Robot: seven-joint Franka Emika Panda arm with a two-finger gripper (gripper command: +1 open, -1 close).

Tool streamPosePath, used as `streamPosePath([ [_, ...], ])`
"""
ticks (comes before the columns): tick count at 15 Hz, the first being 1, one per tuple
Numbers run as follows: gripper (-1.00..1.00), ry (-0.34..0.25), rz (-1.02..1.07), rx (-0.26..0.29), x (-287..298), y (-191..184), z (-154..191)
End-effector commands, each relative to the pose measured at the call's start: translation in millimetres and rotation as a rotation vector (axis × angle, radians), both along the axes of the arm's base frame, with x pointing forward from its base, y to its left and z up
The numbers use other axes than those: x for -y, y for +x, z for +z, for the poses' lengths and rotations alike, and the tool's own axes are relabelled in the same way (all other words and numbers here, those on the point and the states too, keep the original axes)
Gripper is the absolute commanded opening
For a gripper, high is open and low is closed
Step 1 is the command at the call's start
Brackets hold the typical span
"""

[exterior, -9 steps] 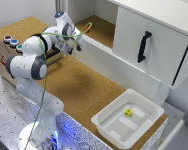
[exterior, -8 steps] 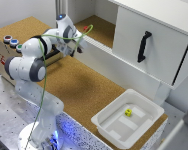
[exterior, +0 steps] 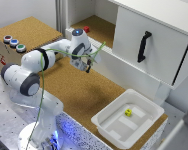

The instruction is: Move to the white box, then store the purple object

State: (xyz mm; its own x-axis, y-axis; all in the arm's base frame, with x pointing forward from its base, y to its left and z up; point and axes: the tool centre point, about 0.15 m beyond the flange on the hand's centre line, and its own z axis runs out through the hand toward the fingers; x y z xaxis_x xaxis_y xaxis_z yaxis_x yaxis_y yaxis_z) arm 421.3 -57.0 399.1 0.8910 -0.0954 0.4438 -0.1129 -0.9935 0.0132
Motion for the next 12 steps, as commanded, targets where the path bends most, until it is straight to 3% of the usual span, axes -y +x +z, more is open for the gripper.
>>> streamPosePath([
  [1, -1.0, -0.047, -0.041, -0.036, 104, -6, -25],
  [10, -1.0, 0.025, -0.025, -0.098, 308, 23, -75],
  [12, -1.0, 0.013, -0.024, -0.105, 343, 32, -81],
])
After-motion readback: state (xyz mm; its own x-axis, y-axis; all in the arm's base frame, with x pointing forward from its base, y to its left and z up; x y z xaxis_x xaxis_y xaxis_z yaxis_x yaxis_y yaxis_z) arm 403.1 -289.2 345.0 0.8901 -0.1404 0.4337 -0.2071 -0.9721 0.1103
